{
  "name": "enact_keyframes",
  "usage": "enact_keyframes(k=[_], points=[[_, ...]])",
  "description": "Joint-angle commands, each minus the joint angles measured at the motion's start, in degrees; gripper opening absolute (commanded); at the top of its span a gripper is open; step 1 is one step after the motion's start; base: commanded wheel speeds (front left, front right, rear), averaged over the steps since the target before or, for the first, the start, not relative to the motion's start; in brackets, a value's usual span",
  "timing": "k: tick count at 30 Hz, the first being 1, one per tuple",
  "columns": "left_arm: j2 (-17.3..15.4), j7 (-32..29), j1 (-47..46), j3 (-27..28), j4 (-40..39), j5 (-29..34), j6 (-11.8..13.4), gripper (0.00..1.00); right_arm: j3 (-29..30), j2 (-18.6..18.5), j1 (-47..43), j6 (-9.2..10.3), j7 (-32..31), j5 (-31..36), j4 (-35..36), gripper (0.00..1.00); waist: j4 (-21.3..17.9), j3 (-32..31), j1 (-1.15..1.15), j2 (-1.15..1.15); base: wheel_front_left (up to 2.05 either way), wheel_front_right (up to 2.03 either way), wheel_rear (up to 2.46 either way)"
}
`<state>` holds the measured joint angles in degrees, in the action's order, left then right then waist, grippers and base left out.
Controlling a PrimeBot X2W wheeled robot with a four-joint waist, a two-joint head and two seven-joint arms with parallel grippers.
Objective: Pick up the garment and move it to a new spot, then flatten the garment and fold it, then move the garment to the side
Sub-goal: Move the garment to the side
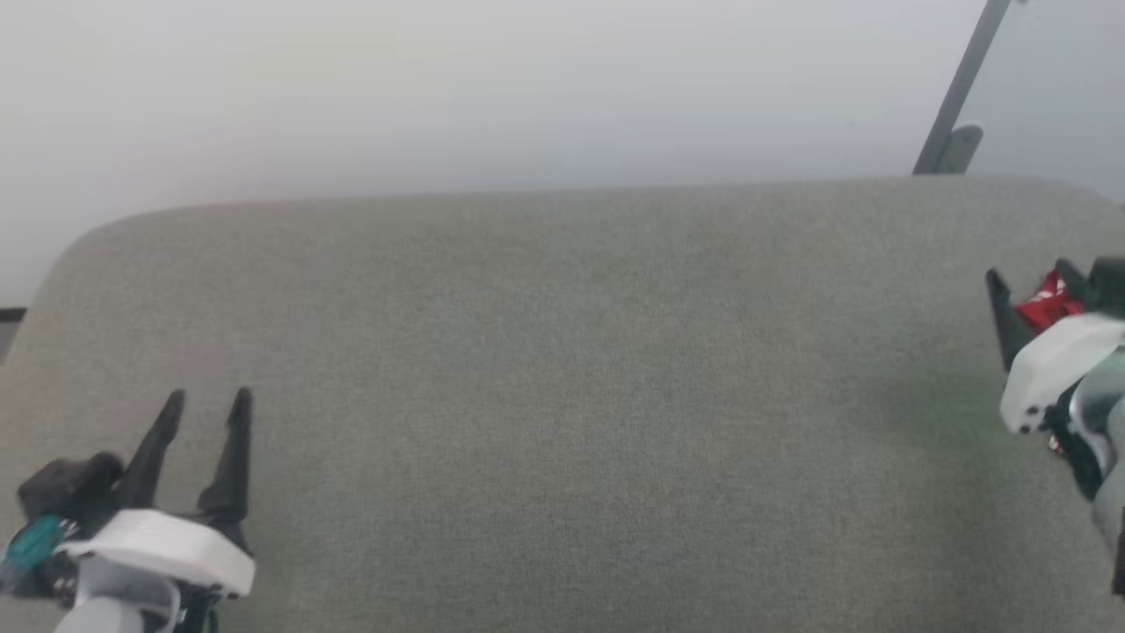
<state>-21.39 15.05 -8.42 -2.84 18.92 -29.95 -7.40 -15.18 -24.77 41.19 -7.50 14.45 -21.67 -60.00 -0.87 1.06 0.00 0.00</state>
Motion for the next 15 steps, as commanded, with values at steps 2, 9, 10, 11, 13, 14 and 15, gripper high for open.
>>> enact_keyframes(k=[2, 9, 10, 11, 13, 14, 15], points=[[0.38, 0.12, 2.65, 2.49, -0.92, 0.95, -0.03, 1.0, 1.09, 0.91, -3.31, 0.02, 0.71, 1.22, 2.75, 1.0, 0.66, -1.65, 0.0, 0.0, 0.0, 0.0, 0.0], [1.35, 0.12, 7.35, 6.18, -2.83, 2.74, -0.04, 1.0, 8.02, 2.84, -12.26, 0.02, 0.72, 6.0, 15.65, 1.0, 1.13, -2.97, 0.0, 0.0, 0.0, 0.0, 0.0], [1.51, 0.12, 7.88, 6.45, -3.05, 2.99, -0.04, 1.0, 9.35, 3.31, -13.88, 0.01, 0.72, 6.81, 17.66, 1.0, 1.24, -3.1, 0.0, 0.0, 0.0, 0.0, 0.0], [1.59, 0.12, 8.27, 6.76, -3.4, 3.23, -0.04, 1.0, 10.45, 3.92, -15.4, 0.01, 0.73, 7.73, 19.44, 1.0, 1.32, -3.22, 0.0, 0.0, 0.0, 0.0, 0.0], [1.99, 0.13, 9.2, 7.17, -4.0, 3.67, -0.04, 1.0, 12.48, 5.41, -18.58, 0.01, 0.73, 9.36, 22.99, 1.0, 1.41, -3.41, 0.0, 0.0, 0.0, 0.0, 0.0], [2.09, 0.13, 9.67, 7.28, -4.26, 3.84, -0.04, 1.0, 13.5, 5.97, -19.98, 0.02, 0.74, 10.03, 24.58, 1.0, 1.48, -3.5, 0.0, 0.0, 0.0, 0.0, 0.0], [2.14, 0.12, 10.09, 7.45, -4.56, 3.96, -0.04, 1.0, 14.44, 6.65, -21.49, 0.02, 0.73, 10.78, 26.23, 1.0, 1.54, -3.59, 0.0, 0.0, 0.0, 0.0, 0.0]])
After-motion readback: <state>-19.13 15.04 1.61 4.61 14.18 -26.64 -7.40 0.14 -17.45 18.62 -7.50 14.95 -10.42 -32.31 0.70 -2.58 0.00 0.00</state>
